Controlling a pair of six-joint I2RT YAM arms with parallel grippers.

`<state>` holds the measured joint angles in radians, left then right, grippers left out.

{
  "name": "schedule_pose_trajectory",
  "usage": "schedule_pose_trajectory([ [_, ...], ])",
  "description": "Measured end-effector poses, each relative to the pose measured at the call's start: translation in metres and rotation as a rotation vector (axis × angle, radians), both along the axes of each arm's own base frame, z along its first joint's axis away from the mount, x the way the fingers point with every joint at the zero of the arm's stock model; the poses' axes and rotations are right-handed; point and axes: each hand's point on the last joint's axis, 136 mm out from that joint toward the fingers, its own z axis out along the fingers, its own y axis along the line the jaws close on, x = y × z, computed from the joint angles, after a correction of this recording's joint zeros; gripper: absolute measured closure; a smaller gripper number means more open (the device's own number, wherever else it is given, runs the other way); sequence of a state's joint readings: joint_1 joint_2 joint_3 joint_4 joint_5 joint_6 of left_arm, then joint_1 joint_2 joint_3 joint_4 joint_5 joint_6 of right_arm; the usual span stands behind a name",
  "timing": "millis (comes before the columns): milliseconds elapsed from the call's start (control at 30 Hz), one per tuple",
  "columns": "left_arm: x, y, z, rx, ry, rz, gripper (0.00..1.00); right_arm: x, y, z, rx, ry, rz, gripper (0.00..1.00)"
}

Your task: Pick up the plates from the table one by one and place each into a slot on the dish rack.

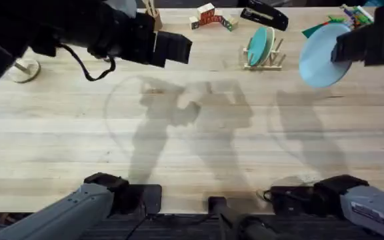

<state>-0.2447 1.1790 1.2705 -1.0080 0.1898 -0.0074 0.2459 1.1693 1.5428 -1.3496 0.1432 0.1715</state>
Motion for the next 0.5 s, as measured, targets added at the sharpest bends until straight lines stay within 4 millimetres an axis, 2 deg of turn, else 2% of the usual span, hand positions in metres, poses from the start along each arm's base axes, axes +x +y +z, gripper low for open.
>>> schedule_pose_trajectory([
  [300,0.0,0.0,0.0,0.0,0.0,0.0,0.005,0.037,0.001,0.027,-0.036,-0.052,-0.005,0.972],
  [500,0.0,0.0,0.0,0.001,0.001,0.0,0.006,0.071,-0.003,0.032,-0.07,-0.049,-0.025,0.972],
])
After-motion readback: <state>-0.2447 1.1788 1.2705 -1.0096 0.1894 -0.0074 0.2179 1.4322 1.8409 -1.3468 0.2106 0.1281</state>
